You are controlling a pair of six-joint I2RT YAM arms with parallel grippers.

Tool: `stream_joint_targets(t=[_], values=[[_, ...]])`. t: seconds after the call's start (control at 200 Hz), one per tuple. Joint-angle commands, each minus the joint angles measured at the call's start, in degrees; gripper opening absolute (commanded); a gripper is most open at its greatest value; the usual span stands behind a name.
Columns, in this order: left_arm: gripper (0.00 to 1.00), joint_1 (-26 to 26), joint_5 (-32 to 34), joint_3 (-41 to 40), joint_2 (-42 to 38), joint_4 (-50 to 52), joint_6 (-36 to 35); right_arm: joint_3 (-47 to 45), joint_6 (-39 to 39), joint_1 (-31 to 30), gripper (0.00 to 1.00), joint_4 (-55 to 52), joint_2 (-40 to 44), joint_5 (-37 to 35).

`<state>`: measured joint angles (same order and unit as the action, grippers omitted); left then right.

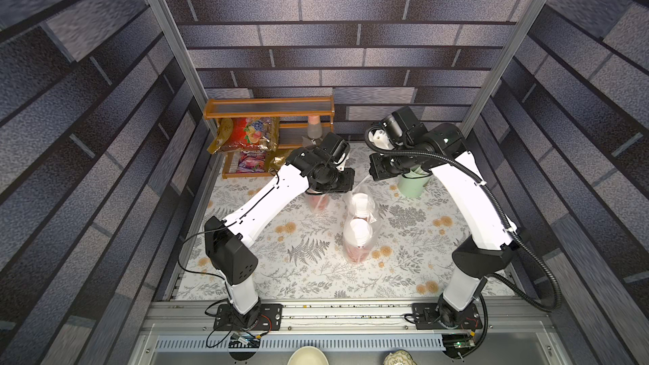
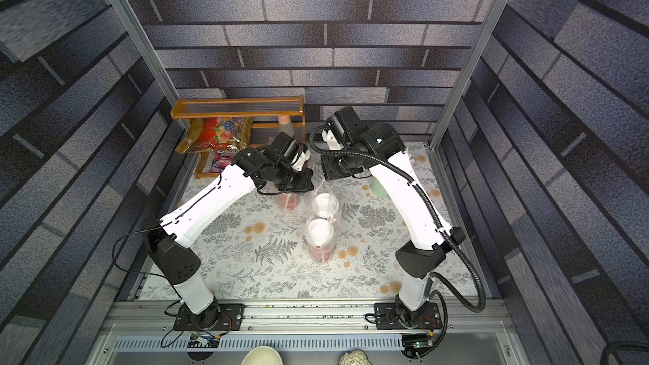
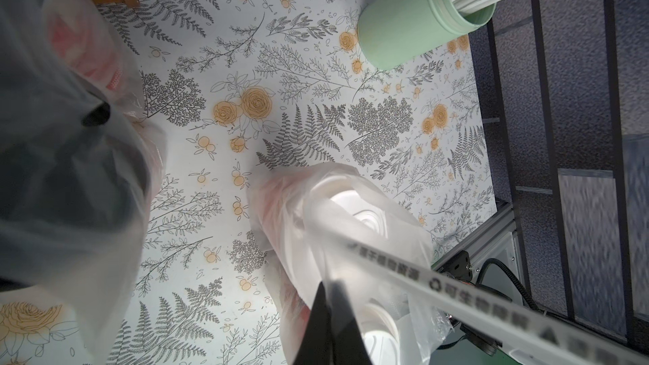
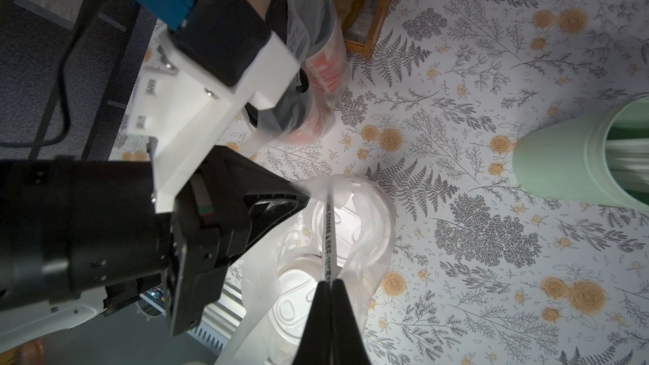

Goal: Pack milk tea into plastic carrier bags
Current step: Place the straw in the plastic carrier bag.

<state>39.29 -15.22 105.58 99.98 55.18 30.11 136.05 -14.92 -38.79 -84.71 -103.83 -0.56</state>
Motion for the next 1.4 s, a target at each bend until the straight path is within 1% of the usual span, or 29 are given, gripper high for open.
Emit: stream_joint_targets(t=[0.0,0.1,0.391,0.656,0.867,1.017,1.072,1.142,1.182,1.258,1.313,1.393], values=[[0.01,0.35,-0.95,0.87,-1.21,-0.27,-0.42,2.89,0.59,-0.54,0.0,-0.45,-2.2,-5.14],[0.0,0.36,-1.04,1.01,-1.24,-0.36,-0.53,3.74,1.32,-0.57,0.0,-1.6,-4.12,-6.93],[0.0,0.48,-1.3,1.19,-1.55,-0.71,-0.45,2.81,3.32,-1.19,0.0,-3.04,-7.08,-7.85],[0.0,0.62,-0.61,-0.39,-2.49,-1.85,0.25,-4.32,4.11,-2.28,0.0,-0.24,-8.47,-6.59],[0.0,0.65,-0.76,-2.37,-3.5,-3.47,1.25,-10.77,3.6,-2.43,0.0,4.2,-8.48,-4.95],[0.01,0.6,-0.44,-3.25,-3.84,-4.02,1.61,-14.48,3.27,-2.43,0.05,6.64,-7.39,-3.82],[0.03,0.44,-0.5,-3.55,-4.0,-4.17,1.79,-15.25,3.1,-2.42,0.09,7.0,-6.88,-3.44],[0.05,0.4,-0.55,-3.8,-4.01,-4.37,1.97,-15.25,2.83,-2.44,0.23,7.19,-5.94,-3.35],[0.07,0.38,-0.68,-3.86,-4.04,-4.47,2.04,-14.82,2.77,-2.4,0.28,7.15,-5.39,-3.36],[0.14,0.41,-0.6,-3.93,-4.07,-4.46,2.11,-12.59,2.58,-2.37,0.39,5.84,-4.59,-3.92],[0.2,0.34,-0.36,-4.06,-4.25,-4.46,2.15,-10.61,2.62,-2.35,0.43,4.77,-3.98,-4.49],[0.27,0.13,-0.16,-4.3,-4.54,-4.54,2.14,-7.91,2.92,-2.31,0.46,3.12,-2.99,-5.05]])
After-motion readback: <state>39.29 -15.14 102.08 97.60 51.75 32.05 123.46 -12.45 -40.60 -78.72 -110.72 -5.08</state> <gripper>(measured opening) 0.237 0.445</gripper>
